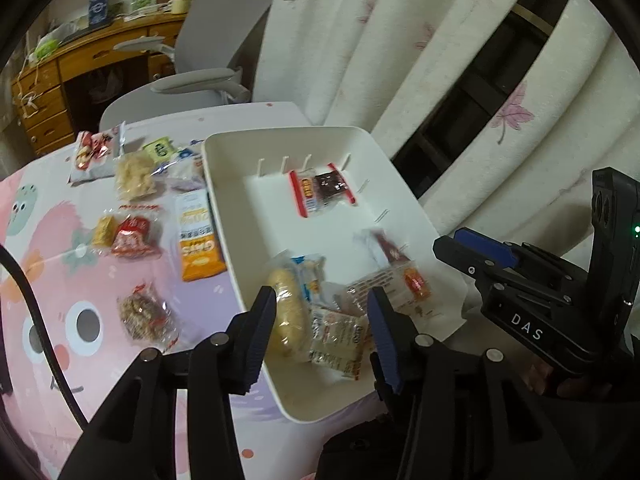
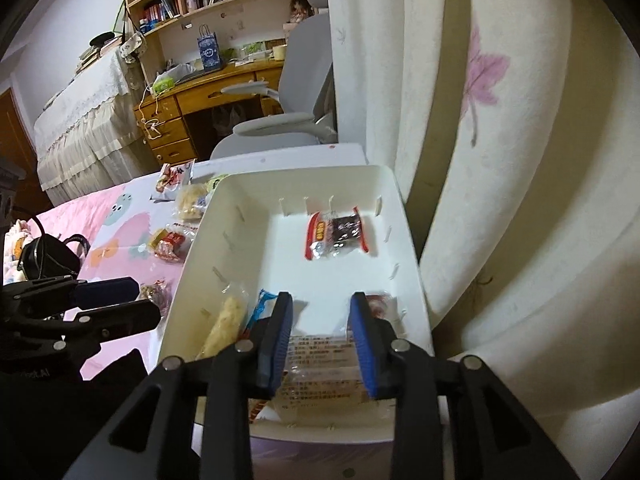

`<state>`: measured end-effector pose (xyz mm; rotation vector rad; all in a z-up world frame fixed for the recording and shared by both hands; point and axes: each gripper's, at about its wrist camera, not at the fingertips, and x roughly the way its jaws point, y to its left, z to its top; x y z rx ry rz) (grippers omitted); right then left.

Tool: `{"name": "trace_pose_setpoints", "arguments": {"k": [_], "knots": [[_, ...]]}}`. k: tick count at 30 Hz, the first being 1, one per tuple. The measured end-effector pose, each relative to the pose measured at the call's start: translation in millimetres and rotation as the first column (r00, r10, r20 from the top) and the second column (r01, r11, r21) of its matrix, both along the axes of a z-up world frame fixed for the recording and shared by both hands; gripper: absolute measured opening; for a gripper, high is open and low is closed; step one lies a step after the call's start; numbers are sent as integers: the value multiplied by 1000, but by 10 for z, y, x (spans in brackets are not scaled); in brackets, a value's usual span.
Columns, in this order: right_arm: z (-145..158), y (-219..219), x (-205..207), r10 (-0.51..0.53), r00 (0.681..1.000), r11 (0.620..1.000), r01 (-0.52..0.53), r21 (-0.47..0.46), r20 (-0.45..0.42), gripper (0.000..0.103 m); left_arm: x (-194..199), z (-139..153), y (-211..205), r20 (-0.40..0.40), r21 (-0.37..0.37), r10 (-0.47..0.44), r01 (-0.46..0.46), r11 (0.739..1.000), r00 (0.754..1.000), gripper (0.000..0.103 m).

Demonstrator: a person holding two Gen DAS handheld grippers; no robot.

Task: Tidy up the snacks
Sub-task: 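Carry both packets into the white tray and open both tools to drop them, then withdraw both open tools from the tray toward the remaining snacks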

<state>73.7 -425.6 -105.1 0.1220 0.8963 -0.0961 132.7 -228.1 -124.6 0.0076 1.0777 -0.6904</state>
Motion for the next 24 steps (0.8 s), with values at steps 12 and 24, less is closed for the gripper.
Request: {"name": "trace_pose_setpoints", "arguments": {"k": [12,24], "knots": [[-214,305,31,24,995,995,-14,98,-96,31,-115,-119,570,-57,10,80,-80,997,995,54],[-242,887,-95,-110,986,969,135,206,-129,31,-129,-116,1526,-81,54,115,-111,992,990,64]]}}
